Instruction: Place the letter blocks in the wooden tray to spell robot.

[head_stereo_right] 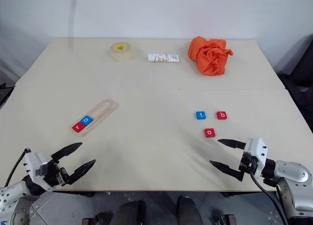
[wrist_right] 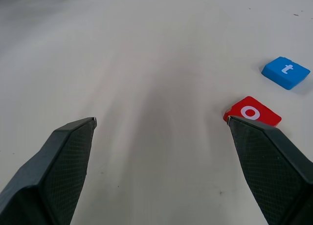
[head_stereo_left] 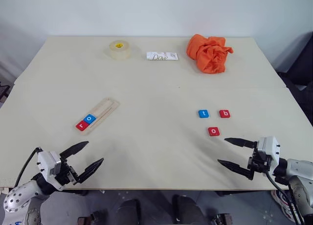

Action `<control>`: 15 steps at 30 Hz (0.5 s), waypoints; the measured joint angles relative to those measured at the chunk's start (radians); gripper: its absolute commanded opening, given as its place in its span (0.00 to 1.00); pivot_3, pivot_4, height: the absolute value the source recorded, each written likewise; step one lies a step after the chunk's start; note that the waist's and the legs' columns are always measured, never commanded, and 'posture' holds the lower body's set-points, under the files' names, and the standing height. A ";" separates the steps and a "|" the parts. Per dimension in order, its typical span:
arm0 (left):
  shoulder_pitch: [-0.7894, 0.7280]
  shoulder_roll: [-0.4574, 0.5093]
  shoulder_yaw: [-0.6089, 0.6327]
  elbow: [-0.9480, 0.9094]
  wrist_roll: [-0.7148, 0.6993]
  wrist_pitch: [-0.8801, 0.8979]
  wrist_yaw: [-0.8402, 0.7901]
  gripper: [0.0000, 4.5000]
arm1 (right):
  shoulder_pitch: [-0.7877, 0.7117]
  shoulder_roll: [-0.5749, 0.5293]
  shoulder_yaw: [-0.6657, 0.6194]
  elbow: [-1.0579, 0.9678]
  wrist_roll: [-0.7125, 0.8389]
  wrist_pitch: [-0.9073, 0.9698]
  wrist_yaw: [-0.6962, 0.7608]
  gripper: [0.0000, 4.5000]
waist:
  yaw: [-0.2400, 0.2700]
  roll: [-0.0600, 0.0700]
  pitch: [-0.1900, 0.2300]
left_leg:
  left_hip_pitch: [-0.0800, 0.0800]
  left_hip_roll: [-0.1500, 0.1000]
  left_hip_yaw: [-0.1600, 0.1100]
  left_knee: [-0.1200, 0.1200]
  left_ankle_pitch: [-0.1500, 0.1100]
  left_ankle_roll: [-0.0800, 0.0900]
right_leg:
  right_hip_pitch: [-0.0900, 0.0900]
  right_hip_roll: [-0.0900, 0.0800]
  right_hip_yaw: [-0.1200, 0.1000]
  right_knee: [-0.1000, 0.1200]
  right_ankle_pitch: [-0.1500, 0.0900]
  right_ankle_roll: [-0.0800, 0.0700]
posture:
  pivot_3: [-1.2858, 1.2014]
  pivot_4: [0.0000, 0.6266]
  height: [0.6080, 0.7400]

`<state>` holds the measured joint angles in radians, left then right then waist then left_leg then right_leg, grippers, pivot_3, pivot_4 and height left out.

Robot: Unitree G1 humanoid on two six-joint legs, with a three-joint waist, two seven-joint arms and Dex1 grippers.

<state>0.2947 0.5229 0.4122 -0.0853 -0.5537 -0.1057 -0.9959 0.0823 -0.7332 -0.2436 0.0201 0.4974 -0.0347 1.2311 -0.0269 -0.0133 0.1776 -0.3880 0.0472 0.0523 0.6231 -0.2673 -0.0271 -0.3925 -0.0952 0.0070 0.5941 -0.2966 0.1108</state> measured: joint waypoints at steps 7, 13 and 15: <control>-0.004 -0.011 0.002 -0.016 0.000 0.023 0.072 1.00 | -0.046 0.000 0.001 -0.004 0.000 0.045 -0.020 1.00 | 0.000 0.000 0.000 | 0.000 0.000 0.000 0.004 0.000 0.000 | 0.000 0.000 0.000 0.003 0.000 0.000 | 0.52 0.24 1.00; 0.035 -0.009 0.030 -0.075 -0.003 0.057 0.123 1.00 | -0.140 0.001 0.036 -0.028 0.002 0.108 -0.026 1.00 | -0.004 0.000 0.000 | 0.000 0.001 0.000 0.006 0.000 0.000 | 0.000 0.000 0.001 0.005 0.000 0.000 | 0.52 0.24 1.00; 0.046 -0.003 0.065 -0.078 -0.010 0.078 0.145 1.00 | -0.188 0.012 0.052 -0.035 0.003 0.126 -0.035 1.00 | -0.003 0.000 0.000 | 0.000 0.001 0.000 0.006 0.000 0.000 | -0.001 0.000 0.001 0.006 0.000 -0.001 | 0.52 0.24 1.00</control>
<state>0.3405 0.5198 0.4777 -0.1632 -0.5638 -0.0282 -0.8506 -0.1060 -0.7212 -0.1920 -0.0147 0.5005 0.0915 1.1961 -0.0301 -0.0134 0.1776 -0.3879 0.0480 0.0521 0.6291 -0.2676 -0.0271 -0.3931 -0.0949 0.0080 0.6003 -0.2970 0.1101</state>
